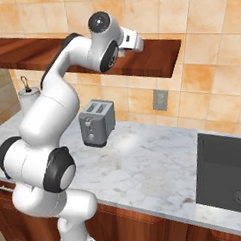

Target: Get the candle and the wine from the cabinet and move them to the dining counter.

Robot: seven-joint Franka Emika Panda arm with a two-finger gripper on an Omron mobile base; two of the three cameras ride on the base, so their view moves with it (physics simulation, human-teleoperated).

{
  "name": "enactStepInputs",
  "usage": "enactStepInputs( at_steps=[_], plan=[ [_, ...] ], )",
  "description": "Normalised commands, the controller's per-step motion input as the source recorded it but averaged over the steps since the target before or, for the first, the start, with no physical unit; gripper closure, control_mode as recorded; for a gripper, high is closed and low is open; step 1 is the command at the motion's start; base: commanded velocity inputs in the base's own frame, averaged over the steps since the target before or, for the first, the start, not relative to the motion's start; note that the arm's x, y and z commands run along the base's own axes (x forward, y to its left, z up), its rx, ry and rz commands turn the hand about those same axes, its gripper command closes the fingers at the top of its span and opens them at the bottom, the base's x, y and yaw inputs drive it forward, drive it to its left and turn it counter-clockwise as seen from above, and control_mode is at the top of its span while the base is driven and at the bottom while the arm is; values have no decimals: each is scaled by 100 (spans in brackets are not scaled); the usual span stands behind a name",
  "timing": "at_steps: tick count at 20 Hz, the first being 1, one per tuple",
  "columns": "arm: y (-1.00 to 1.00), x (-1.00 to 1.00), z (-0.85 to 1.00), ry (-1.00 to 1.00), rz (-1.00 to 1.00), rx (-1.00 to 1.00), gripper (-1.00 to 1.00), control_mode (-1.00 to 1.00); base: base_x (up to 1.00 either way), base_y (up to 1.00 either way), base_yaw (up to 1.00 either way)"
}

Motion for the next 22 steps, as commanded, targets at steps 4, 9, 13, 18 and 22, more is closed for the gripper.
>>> enactStepInputs(
  at_steps=[4, 9, 13, 18, 22],
  plan=[
    [-12, -52, 0, 0, 7, 7, 100, -100, 0, 0, 0],
    [0, -68, 1, -1, 10, 6, 100, -100, 0, 0, 0],
    [0, -73, 3, -1, 13, 7, 100, -100, 0, 0, 0],
    [5, -73, 0, 0, 14, 3, 100, -100, 0, 0, 0],
    [10, -69, -2, 0, 12, 0, 100, -100, 0, 0, 0]
  ],
)
